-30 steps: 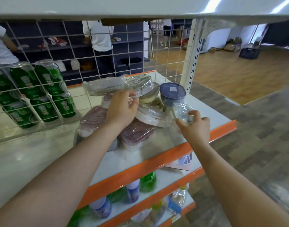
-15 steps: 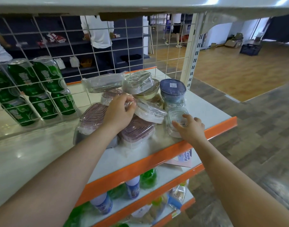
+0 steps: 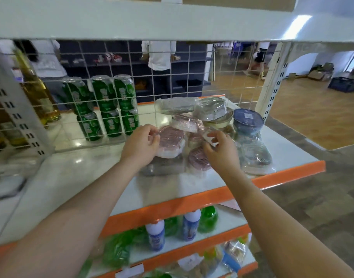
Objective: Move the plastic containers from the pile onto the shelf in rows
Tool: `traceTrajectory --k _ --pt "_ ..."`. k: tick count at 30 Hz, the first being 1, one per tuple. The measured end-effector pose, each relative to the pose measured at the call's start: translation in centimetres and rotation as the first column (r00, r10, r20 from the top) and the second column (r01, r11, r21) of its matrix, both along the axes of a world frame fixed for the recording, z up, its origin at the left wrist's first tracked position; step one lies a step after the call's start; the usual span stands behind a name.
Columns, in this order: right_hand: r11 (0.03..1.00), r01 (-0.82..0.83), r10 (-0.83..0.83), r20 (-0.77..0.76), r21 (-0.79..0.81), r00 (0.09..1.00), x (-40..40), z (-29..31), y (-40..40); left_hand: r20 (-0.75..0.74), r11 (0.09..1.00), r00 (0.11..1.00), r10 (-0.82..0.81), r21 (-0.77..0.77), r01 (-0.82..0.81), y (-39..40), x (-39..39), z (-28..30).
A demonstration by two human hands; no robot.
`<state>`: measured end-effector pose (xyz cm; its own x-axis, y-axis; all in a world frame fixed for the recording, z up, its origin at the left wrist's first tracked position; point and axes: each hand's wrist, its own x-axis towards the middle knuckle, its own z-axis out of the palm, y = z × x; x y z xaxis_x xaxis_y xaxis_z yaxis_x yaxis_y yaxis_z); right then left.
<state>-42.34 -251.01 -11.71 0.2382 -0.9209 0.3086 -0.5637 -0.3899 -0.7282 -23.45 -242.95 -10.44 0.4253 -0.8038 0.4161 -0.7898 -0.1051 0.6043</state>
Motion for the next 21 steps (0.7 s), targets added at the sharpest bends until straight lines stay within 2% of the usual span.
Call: traceTrajectory --k 4,10,13,21 --pt "0.996 -0.085 0.085 -0.005 0.01 0.996 4.6 0.4 3.6 0.028 0.997 0.998 0.064 0.036 -0.065 5.8 4.5 0.2" --pt "0.962 -0.231 0.248 -0.11 0.147 0.962 13.2 0.1 11.2 0.016 0.943 0.984 0.178 0.282 -0.175 16.3 12.0 0.0" --pt "0.947 -0.278 0.3 -0.136 0.164 0.944 17.4 -0.2 15.8 0.079 0.898 0.975 0.208 0.381 -0.222 21.6 15.9 -0.2" --pt "0.907 -0.364 0.395 -0.126 0.214 0.91 26.0 -2.1 24.9 0.161 0.833 0.938 0.307 0.432 -0.347 32.5 23.6 -0.9"
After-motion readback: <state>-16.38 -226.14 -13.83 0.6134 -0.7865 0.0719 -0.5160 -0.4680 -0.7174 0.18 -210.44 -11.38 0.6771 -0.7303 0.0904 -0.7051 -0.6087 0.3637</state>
